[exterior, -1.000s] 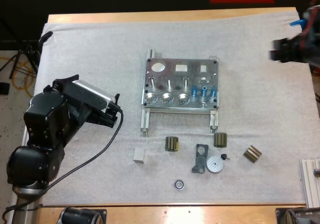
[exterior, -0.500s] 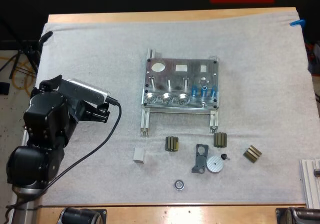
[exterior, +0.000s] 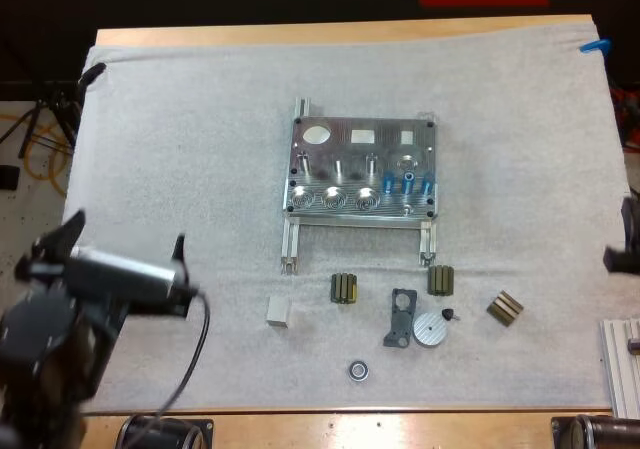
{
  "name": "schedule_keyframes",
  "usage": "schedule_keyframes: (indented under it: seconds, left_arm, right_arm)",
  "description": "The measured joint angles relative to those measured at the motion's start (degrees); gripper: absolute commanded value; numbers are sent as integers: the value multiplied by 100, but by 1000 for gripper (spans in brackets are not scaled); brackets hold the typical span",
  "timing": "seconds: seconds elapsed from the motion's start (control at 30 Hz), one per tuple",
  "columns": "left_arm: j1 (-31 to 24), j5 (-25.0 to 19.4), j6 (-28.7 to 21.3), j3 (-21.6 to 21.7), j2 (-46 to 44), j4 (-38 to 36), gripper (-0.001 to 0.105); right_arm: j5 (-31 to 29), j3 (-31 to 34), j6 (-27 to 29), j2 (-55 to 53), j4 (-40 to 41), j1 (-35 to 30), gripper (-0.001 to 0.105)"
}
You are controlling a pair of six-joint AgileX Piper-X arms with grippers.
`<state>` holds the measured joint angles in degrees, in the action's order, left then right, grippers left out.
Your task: Load cells from left to right
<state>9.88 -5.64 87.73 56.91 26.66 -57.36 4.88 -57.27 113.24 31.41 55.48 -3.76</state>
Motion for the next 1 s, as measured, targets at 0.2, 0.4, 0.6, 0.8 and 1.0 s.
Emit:
schedule_keyframes:
  seconds: [0.2, 0.4, 0.6, 0.8, 1.0]
  left_arm:
    - [0, 14, 18, -170, -1110, -256, 97]
    - [0, 276, 18, -570, -2289, -603, 97]
    - [0, 641, 18, -585, -2770, -1029, 97]
    - [0, 639, 28, -577, -2756, -1725, 97]
    - [0, 639, 25, -775, -2756, -1758, 97]
  right_arm:
    - [0, 481, -8, -1165, -76, 0, 64]
    - [0, 990, -8, -2120, -86, 0, 64]
    - [-27, 1326, -8, -3039, -86, 0, 64]
    - [-282, 1381, -58, -3213, 139, 0, 64]
    - [-344, 1492, -250, -3213, 171, 0, 64]
